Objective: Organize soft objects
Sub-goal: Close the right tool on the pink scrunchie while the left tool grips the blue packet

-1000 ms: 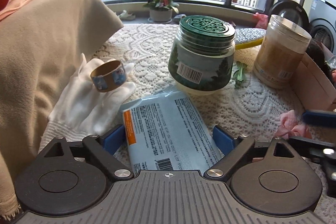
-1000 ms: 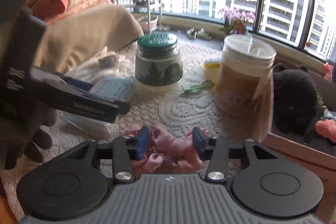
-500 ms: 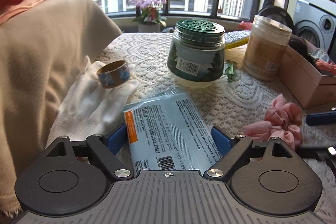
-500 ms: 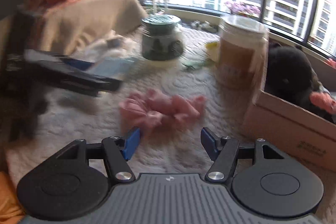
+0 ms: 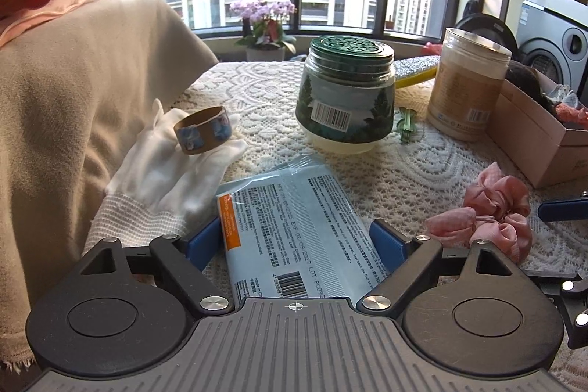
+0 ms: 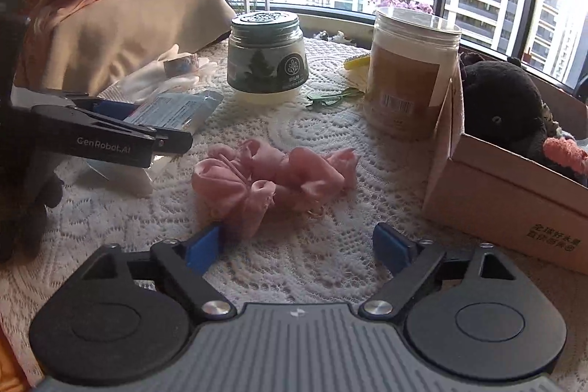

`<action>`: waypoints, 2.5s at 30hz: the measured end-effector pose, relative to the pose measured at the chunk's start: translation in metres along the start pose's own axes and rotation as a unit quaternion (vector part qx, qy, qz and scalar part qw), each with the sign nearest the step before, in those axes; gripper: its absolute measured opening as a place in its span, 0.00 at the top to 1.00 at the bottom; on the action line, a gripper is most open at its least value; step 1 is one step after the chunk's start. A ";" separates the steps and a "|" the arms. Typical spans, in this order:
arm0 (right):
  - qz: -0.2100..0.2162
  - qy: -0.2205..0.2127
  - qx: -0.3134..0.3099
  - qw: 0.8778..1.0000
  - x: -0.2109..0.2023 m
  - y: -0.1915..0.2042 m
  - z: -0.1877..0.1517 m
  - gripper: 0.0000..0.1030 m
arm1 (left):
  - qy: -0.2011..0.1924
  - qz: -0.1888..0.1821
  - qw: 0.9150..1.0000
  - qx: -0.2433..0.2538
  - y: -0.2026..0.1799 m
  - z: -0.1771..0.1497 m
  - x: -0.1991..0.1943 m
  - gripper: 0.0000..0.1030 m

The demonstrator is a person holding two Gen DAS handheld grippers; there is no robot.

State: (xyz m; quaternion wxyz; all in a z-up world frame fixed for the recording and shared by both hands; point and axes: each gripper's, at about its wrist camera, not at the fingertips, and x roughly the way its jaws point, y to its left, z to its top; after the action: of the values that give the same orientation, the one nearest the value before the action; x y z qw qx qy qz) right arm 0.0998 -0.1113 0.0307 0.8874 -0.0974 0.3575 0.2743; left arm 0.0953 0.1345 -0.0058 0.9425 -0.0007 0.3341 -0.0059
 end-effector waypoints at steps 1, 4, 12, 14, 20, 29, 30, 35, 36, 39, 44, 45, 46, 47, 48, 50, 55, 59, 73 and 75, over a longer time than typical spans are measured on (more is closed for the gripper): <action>-0.004 0.004 0.001 1.000 0.001 0.001 0.001 0.11 | -0.001 0.000 1.000 -0.001 0.000 0.000 0.000 0.11; -0.021 0.026 0.018 0.999 0.004 0.002 0.007 0.05 | -0.001 0.000 1.000 -0.001 0.000 0.000 0.000 0.11; -0.055 0.077 0.062 0.994 0.014 0.004 0.020 0.00 | -0.001 -0.001 1.000 -0.002 0.001 0.000 0.000 0.11; -0.060 0.088 0.070 0.992 0.015 0.004 0.022 0.00 | -0.001 -0.002 1.000 -0.003 0.001 0.000 0.000 0.11; -0.084 0.112 0.101 0.985 0.020 0.007 0.030 0.00 | -0.001 -0.002 1.000 -0.003 0.001 0.000 0.000 0.11; -0.095 0.092 0.108 0.985 0.018 0.011 0.024 0.00 | -0.001 -0.001 1.000 -0.003 0.001 0.000 0.000 0.11; -0.095 0.086 0.105 0.986 0.017 0.012 0.022 0.00 | -0.001 -0.001 1.000 -0.004 0.001 0.000 0.000 0.11; -0.076 0.057 0.080 0.992 0.014 0.009 0.014 0.00 | -0.001 -0.001 1.000 -0.004 0.001 0.000 0.000 0.11; -0.073 0.057 0.077 0.993 0.014 0.009 0.014 0.00 | -0.001 -0.001 1.000 -0.004 0.001 0.000 0.000 0.11; -0.066 0.062 0.067 0.994 0.014 0.008 0.017 0.00 | -0.001 -0.001 1.000 -0.004 0.001 0.000 0.000 0.11; -0.066 0.047 0.017 0.997 0.013 0.022 0.020 0.05 | -0.001 0.000 1.000 -0.004 0.001 0.000 0.000 0.11; -0.059 0.049 0.017 0.997 0.014 0.022 0.022 0.06 | -0.001 -0.001 1.000 -0.004 0.001 0.000 0.000 0.11; -0.052 0.051 0.021 0.997 0.016 0.020 0.024 0.08 | -0.001 -0.001 1.000 -0.004 0.001 0.000 0.000 0.11; -0.046 0.053 0.027 0.997 0.018 0.018 0.027 0.08 | -0.001 -0.001 1.000 -0.004 0.001 0.000 0.000 0.11; -0.042 0.054 0.033 0.997 0.020 0.016 0.029 0.09 | -0.001 0.000 1.000 -0.004 0.001 0.000 0.000 0.11; -0.038 0.055 0.043 0.997 0.025 0.011 0.033 0.09 | -0.001 0.000 1.000 -0.004 0.001 0.000 0.000 0.11; -0.034 0.051 0.032 0.998 0.032 0.009 0.041 0.22 | -0.001 0.000 1.000 -0.004 0.001 0.000 0.000 0.11; -0.023 0.051 0.012 0.998 0.031 0.015 0.046 0.48 | -0.001 0.000 1.000 -0.004 0.001 0.000 0.000 0.11; -0.039 0.054 -0.008 0.998 0.021 0.015 0.047 0.84 | -0.001 0.003 1.000 -0.001 0.000 -0.002 -0.003 0.11; -0.040 0.049 -0.008 0.998 0.016 0.009 0.045 0.84 | -0.001 0.002 1.000 -0.003 0.000 -0.001 -0.003 0.11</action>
State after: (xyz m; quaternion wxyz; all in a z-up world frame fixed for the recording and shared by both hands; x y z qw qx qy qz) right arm 0.1304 -0.0800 0.0530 0.8785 -0.1317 0.3940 0.2361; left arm 0.0921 0.1342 -0.0047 0.9427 -0.0029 0.3336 -0.0031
